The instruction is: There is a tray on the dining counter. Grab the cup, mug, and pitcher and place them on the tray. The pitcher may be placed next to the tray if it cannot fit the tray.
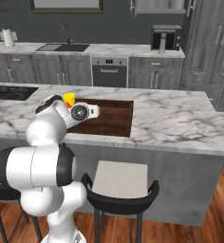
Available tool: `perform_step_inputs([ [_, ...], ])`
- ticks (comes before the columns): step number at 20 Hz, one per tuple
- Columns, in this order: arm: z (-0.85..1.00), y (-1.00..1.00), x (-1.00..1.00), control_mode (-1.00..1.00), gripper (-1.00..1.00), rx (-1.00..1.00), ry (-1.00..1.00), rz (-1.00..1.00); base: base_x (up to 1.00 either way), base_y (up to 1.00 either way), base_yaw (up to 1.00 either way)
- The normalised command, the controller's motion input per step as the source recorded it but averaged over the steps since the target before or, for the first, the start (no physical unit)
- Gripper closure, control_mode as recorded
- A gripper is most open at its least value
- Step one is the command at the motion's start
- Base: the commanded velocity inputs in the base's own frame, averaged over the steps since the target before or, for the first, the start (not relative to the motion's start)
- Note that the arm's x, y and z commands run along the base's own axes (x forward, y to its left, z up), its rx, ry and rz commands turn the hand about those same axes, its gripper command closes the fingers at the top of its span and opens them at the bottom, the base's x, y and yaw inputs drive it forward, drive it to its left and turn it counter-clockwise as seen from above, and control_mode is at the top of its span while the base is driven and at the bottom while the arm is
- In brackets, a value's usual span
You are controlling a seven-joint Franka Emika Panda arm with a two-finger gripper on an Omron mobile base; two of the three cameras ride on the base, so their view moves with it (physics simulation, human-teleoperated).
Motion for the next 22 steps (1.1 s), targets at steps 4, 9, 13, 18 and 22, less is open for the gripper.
perform_step_inputs([
  [4,0.00,0.00,0.00,-1.00,1.00,0.00,0.00,0.00,0.00,0.00,0.00],
  [9,0.00,0.00,0.00,-1.00,-1.00,0.00,0.00,0.00,0.00,0.00,0.00],
  [13,0.00,0.00,0.00,-1.00,-1.00,0.00,0.00,0.00,0.00,0.00,0.00],
  [18,0.00,0.00,0.00,-1.00,-1.00,0.00,0.00,0.00,0.00,0.00,0.00],
  [22,0.00,-0.06,-0.11,-1.00,-1.00,0.00,0.00,0.00,0.00,0.00,0.00],
])
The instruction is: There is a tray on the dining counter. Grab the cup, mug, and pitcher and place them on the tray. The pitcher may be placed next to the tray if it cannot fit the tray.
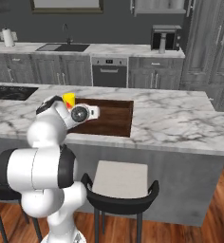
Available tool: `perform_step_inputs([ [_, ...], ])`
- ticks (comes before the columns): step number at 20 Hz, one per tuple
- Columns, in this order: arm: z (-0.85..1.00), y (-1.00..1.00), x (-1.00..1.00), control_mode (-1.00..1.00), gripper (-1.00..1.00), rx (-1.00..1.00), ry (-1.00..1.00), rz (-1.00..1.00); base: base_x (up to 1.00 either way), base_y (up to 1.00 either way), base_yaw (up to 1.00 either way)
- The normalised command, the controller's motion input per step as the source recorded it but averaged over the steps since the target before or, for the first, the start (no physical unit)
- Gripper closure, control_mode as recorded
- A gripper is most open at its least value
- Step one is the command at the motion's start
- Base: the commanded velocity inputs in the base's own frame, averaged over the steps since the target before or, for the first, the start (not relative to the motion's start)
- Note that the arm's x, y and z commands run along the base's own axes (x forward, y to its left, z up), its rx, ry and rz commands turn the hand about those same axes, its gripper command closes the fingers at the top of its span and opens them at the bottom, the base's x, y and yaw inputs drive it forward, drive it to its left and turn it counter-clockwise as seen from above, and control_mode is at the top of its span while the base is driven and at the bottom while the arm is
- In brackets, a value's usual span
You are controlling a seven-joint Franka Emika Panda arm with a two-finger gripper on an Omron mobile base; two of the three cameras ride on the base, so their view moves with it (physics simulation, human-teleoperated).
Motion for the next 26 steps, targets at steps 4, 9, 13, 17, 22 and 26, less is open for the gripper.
perform_step_inputs([
  [4,0.01,-0.13,-0.15,-1.00,-1.00,0.00,0.02,0.00,0.00,0.00,0.00],
  [9,0.13,-0.13,-0.14,-1.00,-1.00,0.00,0.01,-0.06,0.00,0.00,0.00],
  [13,0.35,-0.13,-0.01,-1.00,-1.00,0.00,0.02,-0.09,0.00,0.00,0.00],
  [17,0.48,-0.09,0.00,-1.00,-1.00,0.00,0.08,-0.11,0.00,0.00,0.00],
  [22,0.55,-0.11,0.00,-1.00,-1.00,0.00,0.12,-0.10,0.00,0.00,0.00],
  [26,0.63,-0.12,-0.01,-1.00,-1.00,0.00,0.12,-0.08,0.00,0.00,0.00],
])
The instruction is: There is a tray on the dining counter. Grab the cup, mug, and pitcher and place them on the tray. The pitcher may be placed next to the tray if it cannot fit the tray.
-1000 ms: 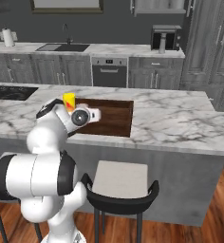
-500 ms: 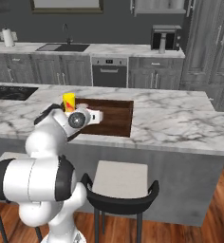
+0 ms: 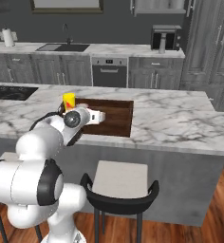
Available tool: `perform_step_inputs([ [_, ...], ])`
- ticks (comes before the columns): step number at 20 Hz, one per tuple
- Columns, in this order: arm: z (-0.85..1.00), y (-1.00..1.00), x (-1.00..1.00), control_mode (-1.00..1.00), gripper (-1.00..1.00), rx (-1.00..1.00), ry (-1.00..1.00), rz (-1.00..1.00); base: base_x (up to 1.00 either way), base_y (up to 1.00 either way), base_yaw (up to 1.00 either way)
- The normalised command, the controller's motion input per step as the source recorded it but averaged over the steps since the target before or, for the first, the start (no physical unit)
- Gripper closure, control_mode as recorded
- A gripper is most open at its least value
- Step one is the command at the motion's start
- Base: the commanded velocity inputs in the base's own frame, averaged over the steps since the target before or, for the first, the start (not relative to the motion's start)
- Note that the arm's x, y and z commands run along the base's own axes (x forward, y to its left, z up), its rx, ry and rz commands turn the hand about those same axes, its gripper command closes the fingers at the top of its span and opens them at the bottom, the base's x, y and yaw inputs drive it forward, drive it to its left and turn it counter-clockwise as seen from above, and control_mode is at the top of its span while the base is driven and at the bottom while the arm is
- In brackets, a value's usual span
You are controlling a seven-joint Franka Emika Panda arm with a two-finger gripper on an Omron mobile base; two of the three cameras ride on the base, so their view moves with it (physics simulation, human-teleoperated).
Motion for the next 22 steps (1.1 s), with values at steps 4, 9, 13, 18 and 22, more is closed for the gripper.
perform_step_inputs([
  [4,0.71,-0.07,-0.13,-1.00,-1.00,0.00,0.12,-0.08,0.00,0.00,0.00],
  [9,0.60,-0.03,-0.27,-1.00,-1.00,0.00,0.13,-0.08,0.00,0.00,0.00],
  [13,0.51,-0.01,-0.35,-1.00,-1.00,0.00,0.14,-0.08,0.00,0.00,0.00],
  [18,0.49,-0.06,-0.47,-1.00,-1.00,0.00,0.11,-0.02,0.00,0.00,0.00],
  [22,0.42,-0.03,-0.57,-1.00,-1.00,0.00,0.05,0.00,0.00,0.00,0.00],
])
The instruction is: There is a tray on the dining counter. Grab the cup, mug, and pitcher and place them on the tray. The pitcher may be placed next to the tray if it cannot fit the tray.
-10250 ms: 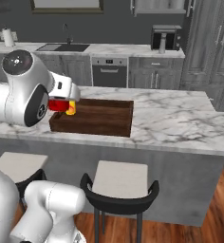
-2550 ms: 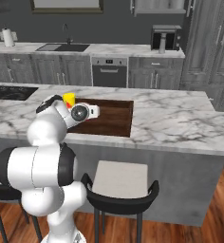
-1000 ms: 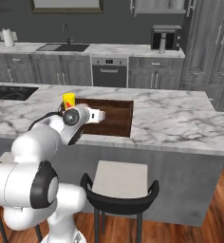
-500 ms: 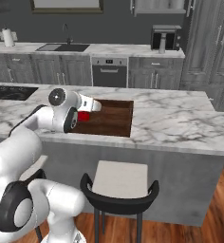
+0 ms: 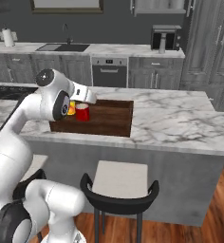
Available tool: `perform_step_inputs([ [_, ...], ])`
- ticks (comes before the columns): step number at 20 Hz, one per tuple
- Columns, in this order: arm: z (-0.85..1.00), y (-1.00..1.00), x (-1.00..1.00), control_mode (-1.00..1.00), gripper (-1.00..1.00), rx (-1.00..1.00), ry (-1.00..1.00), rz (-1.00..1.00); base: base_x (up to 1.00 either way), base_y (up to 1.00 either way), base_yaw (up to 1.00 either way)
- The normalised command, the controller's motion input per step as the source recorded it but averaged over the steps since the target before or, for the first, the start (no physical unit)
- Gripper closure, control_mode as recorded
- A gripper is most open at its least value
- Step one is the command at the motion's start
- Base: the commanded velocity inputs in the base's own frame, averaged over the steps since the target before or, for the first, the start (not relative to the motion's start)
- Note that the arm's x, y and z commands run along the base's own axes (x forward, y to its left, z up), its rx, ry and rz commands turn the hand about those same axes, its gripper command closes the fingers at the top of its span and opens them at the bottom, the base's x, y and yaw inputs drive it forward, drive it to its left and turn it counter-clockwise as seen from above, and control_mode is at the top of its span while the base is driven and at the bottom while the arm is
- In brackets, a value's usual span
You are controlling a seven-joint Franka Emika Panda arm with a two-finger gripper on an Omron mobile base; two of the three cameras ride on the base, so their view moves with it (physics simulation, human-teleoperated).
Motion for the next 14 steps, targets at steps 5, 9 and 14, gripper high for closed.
perform_step_inputs([
  [5,0.33,-0.04,-0.73,-1.00,-1.00,0.00,0.00,0.00,0.00,0.00,0.00],
  [9,0.24,-0.05,-0.82,-1.00,-1.00,0.00,0.00,0.00,0.00,0.00,0.00],
  [14,0.17,-0.10,-0.72,-1.00,-1.00,0.00,0.04,0.00,0.00,0.00,0.00],
])
